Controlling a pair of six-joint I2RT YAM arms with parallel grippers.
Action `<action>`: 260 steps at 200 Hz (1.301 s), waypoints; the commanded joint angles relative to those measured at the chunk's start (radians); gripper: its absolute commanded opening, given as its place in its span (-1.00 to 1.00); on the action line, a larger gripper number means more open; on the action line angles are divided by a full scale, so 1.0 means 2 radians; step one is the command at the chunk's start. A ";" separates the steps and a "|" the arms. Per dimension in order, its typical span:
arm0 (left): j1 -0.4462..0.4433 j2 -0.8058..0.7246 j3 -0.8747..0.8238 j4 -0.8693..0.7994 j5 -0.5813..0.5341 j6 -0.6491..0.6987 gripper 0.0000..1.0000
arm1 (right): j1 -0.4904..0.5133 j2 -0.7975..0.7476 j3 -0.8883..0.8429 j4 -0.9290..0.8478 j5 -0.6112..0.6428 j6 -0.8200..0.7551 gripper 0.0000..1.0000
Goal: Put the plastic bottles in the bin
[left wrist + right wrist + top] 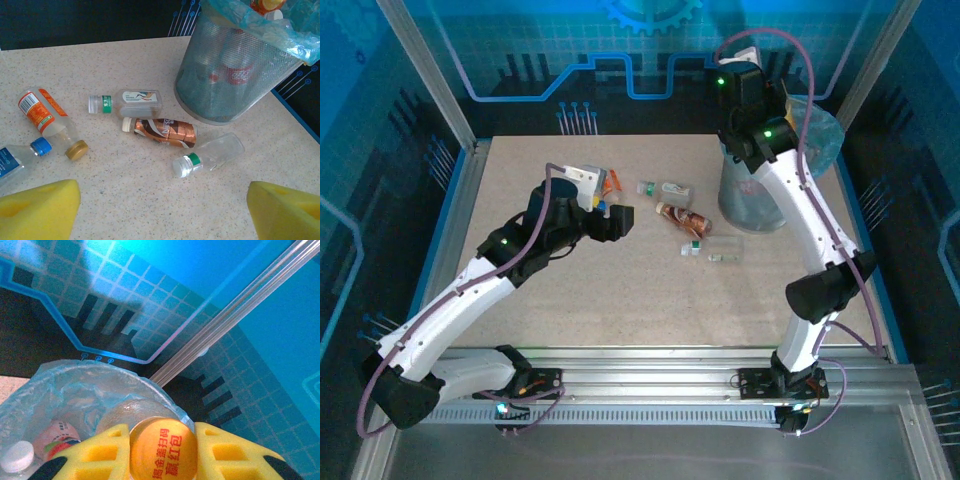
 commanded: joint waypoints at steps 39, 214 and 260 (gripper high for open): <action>-0.003 -0.008 -0.005 0.018 -0.004 0.019 0.77 | 0.023 0.056 0.025 0.066 0.059 -0.075 -0.82; -0.002 -0.041 -0.049 0.021 0.008 0.033 0.86 | 0.035 0.160 0.162 -0.053 0.129 0.021 -0.74; 0.000 -0.039 -0.050 0.026 0.004 0.033 0.87 | 0.024 0.183 0.165 -0.050 0.149 0.017 -0.73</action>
